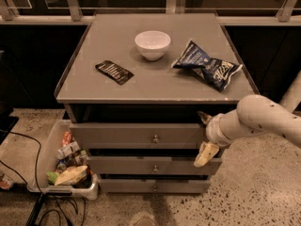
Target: Open top drawer
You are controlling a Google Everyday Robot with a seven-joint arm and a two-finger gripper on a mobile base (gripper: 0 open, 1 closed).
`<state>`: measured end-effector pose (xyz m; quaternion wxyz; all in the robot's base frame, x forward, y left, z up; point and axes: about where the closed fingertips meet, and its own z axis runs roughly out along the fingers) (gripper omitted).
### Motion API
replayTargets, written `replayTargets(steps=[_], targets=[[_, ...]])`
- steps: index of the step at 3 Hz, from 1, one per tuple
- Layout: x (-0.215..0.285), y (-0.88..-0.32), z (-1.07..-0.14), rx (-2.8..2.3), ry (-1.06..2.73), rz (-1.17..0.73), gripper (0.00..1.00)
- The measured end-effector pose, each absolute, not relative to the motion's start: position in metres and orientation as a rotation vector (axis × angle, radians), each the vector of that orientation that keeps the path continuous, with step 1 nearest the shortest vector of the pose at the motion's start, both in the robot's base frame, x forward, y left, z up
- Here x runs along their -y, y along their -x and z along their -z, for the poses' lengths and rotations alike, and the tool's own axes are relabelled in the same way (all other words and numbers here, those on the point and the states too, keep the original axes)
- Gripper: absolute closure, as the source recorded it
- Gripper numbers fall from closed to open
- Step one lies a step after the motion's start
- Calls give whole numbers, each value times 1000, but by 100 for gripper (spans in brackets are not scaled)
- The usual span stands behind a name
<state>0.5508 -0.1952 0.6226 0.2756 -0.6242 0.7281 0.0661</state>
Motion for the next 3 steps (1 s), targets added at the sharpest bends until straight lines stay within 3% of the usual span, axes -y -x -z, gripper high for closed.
replayTargets(steps=[1,3], targets=[[195,-551,-622,-1958,1677,-179,17],[195,-553,-630,-1958,1677,-179,64]])
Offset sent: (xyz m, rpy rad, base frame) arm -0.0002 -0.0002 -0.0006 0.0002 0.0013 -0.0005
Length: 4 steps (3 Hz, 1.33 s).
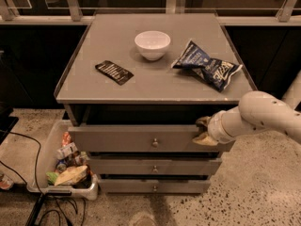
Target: Open top drawer
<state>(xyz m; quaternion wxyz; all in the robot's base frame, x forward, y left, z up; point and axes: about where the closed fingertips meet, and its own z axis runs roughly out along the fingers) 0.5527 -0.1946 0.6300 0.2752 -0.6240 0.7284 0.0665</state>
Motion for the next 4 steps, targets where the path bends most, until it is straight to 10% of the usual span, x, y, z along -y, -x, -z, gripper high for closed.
replayTargets(steps=[2,4], targets=[[195,-554,-643,-1958,1677,-179,100],[195,-554,-643,-1958,1677,-179,58]])
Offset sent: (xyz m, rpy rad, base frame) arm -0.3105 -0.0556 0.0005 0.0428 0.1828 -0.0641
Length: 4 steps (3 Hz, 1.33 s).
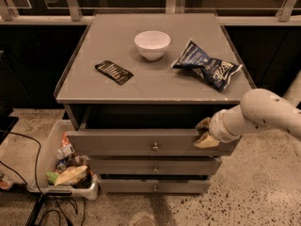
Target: Open top drawer
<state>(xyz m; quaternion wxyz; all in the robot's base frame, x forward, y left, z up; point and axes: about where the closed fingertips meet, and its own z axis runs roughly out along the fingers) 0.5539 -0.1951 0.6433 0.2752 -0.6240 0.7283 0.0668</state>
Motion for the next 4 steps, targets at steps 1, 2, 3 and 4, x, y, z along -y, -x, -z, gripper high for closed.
replayTargets(steps=[1,2,3,4], targets=[[198,-547,-643,-1951,1675,-209,36],[197,-518,-633,-1936,1696,-279,38],[196,-518,-636,-1936,1697,-280,60],[199,-506,-634,-1939,1696,-291,84]])
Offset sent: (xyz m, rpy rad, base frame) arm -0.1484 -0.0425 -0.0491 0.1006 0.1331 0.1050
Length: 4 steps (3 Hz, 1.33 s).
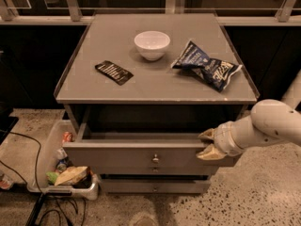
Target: Open top drawer
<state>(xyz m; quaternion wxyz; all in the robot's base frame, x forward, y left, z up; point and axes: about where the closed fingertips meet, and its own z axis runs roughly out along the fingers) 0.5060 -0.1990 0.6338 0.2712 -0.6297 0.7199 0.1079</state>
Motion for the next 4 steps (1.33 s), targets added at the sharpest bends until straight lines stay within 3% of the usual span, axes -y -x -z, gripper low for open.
replayTargets(steps=[1,2,4], targets=[[199,-506,-638,-1939,1696,-291,100],[199,-506,-638,-1939,1696,-291,82],[199,-506,-638,-1939,1696,-291,35]])
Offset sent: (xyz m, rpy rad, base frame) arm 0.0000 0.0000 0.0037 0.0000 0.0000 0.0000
